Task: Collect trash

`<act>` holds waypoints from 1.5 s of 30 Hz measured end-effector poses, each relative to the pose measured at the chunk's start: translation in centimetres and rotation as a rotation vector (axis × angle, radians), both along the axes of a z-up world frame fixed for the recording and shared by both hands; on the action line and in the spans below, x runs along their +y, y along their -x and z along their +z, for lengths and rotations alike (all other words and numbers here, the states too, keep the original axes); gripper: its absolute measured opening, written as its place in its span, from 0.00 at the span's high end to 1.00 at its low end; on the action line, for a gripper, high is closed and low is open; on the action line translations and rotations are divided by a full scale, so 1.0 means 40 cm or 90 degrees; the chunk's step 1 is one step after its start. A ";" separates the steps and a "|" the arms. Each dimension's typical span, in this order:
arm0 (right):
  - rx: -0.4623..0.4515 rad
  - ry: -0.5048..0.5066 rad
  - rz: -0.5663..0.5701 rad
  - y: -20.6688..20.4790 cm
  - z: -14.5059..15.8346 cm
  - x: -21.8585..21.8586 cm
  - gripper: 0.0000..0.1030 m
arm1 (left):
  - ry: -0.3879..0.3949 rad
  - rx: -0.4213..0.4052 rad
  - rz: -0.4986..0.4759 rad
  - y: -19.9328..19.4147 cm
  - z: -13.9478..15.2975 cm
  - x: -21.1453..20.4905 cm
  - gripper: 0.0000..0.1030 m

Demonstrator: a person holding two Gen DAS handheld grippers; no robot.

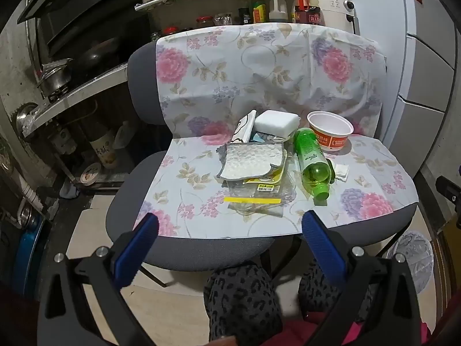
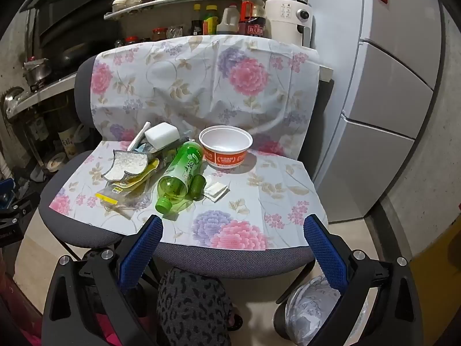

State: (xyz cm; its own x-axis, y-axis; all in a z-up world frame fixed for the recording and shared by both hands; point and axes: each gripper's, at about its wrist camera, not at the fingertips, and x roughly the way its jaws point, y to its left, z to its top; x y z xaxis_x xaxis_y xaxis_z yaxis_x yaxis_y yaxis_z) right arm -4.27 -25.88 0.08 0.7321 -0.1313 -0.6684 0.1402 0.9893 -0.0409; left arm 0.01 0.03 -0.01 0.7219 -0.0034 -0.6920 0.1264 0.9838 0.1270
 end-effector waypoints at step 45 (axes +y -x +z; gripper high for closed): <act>0.004 0.007 0.000 -0.009 -0.009 0.009 0.06 | 0.011 0.005 0.015 -0.003 -0.017 0.032 0.06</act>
State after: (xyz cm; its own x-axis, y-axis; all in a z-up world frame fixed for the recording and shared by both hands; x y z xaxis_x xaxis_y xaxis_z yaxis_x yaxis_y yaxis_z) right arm -3.93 -25.52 -0.26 0.7277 -0.1385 -0.6718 0.1393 0.9888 -0.0531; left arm 0.12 1.30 -0.70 0.7159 0.0020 -0.6982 0.1035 0.9886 0.1090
